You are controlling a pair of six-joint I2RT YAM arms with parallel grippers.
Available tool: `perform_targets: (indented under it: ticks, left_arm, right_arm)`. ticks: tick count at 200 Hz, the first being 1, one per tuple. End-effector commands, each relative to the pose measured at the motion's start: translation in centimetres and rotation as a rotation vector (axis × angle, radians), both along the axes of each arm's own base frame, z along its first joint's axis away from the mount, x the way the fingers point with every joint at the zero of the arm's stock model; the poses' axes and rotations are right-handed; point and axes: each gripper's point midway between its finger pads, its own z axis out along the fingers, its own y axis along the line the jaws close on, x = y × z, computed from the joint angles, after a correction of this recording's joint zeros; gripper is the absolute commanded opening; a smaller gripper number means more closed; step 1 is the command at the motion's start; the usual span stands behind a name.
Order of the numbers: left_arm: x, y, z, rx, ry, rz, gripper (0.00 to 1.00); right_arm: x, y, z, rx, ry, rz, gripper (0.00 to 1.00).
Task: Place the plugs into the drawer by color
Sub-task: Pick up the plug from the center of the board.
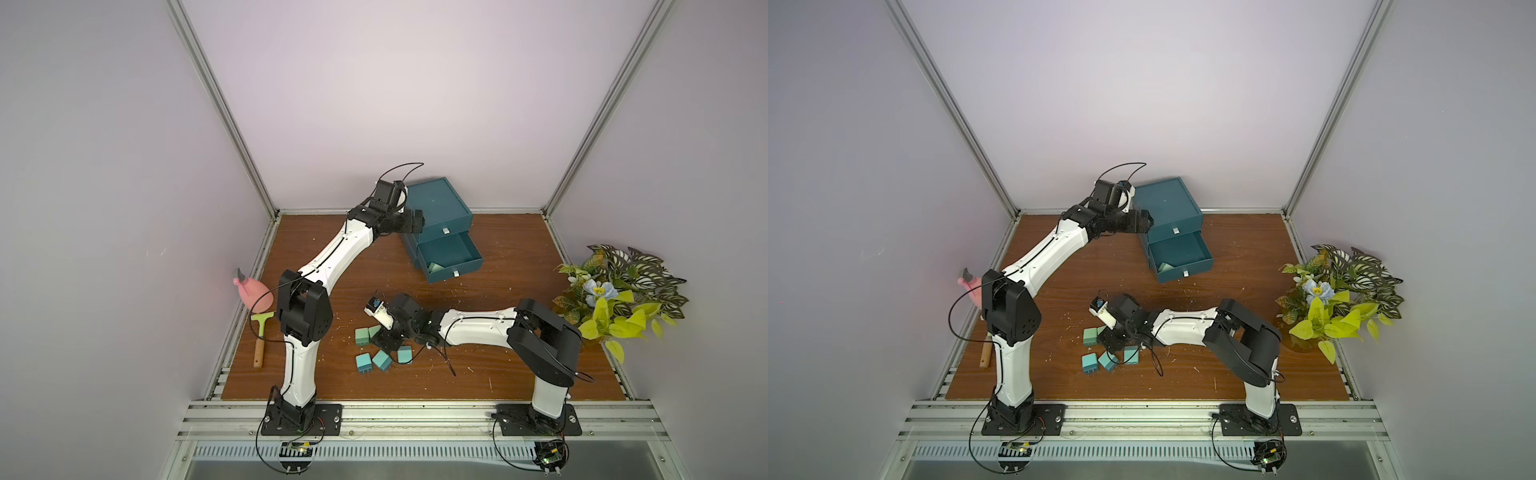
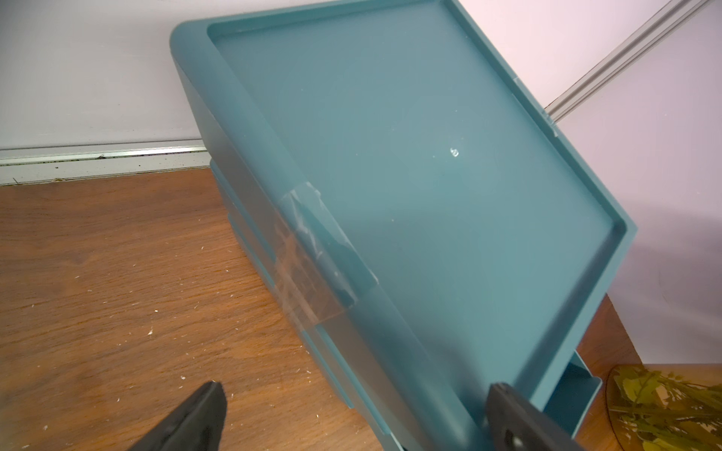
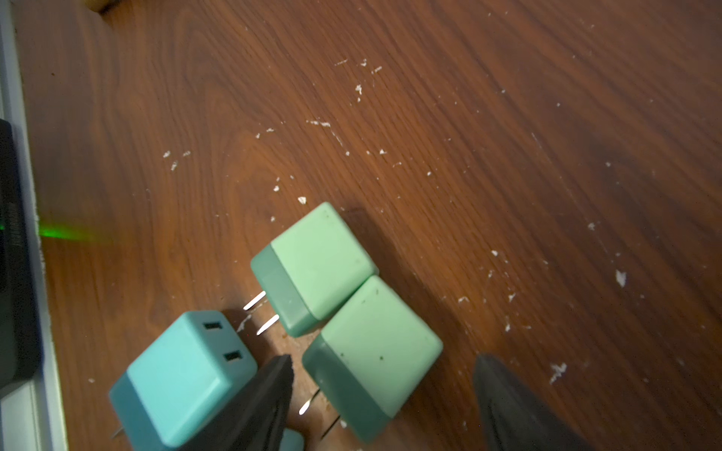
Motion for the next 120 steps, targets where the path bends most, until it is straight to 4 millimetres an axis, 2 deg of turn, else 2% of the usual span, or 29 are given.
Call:
perform_targets:
  ticks: [1, 48, 120]
  left_arm:
    - [-1.0, 1.4, -0.7, 0.04, 0.039, 0.01, 0.99]
    - [-1.0, 1.6, -0.7, 0.046, 0.037, 0.014, 0.99]
    - [-1.1, 1.5, -0.5, 0.041, 0.036, 0.012, 0.99]
  right_arm:
    - [0.8, 1.3, 1.3, 0.032, -0.023, -0.021, 0.8]
    - [1.0, 1.4, 0.7, 0.009, -0.018, -0.027, 0.8]
    - [1.3, 0.1, 1.1, -0.013, -0.029, -0.076, 0.76]
